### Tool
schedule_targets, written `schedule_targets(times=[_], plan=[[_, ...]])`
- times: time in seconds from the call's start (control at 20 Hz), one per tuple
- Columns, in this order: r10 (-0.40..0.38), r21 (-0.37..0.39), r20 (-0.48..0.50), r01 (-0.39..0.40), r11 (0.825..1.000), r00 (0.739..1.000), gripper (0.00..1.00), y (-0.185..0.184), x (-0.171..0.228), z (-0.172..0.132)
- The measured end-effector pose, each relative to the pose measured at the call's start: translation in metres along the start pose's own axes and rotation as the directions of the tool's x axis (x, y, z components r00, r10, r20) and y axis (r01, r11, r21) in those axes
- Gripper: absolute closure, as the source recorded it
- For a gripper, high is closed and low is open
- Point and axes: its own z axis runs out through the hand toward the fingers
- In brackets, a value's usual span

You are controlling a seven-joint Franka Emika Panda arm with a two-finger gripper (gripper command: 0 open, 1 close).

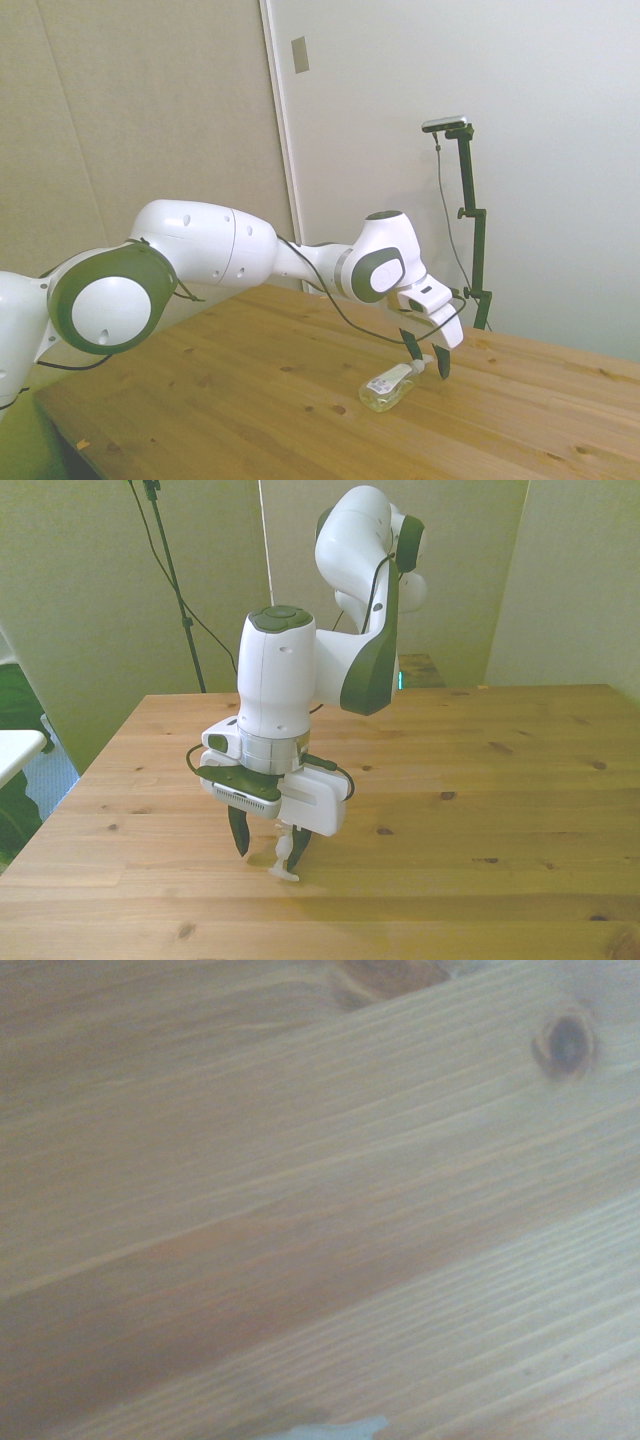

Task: Stand the sanitizer

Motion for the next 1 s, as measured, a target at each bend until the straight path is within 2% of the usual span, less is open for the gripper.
schedule_targets(times=[0.8, 1.0], plan=[[0.011, -0.004, -0.003, -0.011, 1.000, 1.000, 1.00, 0.0026, 0.0027, 0.0035], [0.053, 0.018, -0.021, -0.052, 0.998, 0.998, 1.00, -0.0001, 0.0022, 0.0031]])
